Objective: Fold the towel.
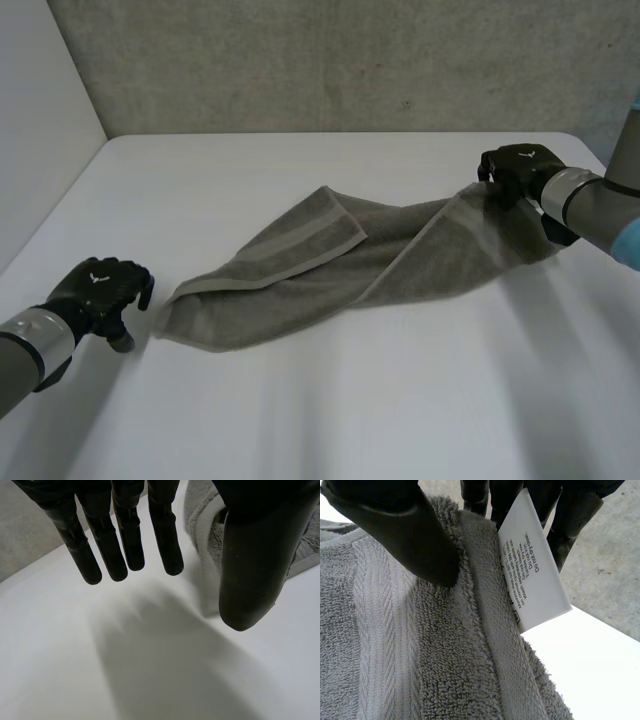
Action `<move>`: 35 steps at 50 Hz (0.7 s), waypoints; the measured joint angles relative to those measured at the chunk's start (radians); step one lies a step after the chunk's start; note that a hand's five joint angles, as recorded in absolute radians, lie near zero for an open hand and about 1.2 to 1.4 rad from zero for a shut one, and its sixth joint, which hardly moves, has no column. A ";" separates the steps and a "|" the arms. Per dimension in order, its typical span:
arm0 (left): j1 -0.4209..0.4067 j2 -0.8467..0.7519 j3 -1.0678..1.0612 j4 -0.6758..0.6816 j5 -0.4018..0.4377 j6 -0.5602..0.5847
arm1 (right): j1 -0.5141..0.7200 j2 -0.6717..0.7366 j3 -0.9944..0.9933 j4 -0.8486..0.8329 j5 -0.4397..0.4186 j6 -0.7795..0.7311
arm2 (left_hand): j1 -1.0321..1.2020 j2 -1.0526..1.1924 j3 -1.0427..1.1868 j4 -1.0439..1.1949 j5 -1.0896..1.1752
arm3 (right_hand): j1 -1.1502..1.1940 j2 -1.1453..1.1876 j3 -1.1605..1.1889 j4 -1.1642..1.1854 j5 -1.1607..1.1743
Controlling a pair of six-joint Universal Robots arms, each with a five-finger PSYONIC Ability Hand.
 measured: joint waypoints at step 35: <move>-0.142 -0.169 0.050 0.177 -0.009 -0.007 | -0.001 -0.119 0.308 -0.162 -0.053 -0.016 | 0.000 0.000 0.000 -0.001 0.000 | 0.000 0.000 0.002 0.000 0.000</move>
